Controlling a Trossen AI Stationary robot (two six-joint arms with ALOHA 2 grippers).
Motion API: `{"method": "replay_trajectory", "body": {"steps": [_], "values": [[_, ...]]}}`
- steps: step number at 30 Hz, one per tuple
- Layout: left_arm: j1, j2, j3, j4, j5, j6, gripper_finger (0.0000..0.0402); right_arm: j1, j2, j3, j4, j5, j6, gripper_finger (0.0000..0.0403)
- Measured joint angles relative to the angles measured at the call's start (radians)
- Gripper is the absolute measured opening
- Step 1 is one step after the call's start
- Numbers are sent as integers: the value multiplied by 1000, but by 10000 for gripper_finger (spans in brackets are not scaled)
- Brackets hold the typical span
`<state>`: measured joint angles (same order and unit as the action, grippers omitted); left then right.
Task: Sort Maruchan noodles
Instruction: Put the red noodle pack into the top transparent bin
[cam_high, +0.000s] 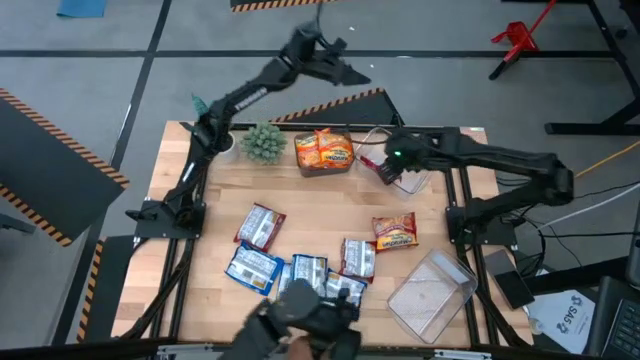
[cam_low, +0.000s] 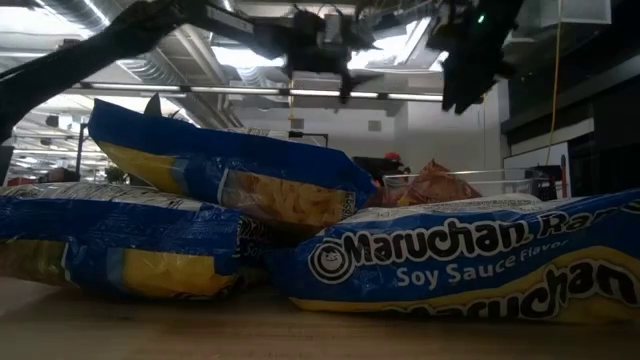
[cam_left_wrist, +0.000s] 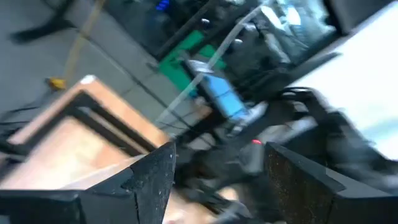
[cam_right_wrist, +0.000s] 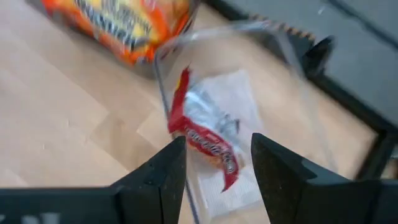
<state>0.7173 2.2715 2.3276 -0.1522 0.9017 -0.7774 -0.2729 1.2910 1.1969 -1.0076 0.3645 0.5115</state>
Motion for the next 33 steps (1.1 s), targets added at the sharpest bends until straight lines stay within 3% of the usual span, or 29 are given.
{"method": "replay_trajectory", "body": {"steps": [5,12,17,24,33], "values": [[44,-83,0,-31,117,-29,240,-81,88,-1,12,-208,-145,165],[65,-179,0,-41,141,-25,240,-239,159,-1,12,-444,-254,165],[65,-211,0,-42,160,-25,240,-279,194,-1,11,-568,-305,165],[67,-216,0,-47,195,-27,240,-251,216,0,19,-320,-398,165],[68,-216,0,-50,201,-27,240,-251,310,0,61,-338,-436,165]]}}
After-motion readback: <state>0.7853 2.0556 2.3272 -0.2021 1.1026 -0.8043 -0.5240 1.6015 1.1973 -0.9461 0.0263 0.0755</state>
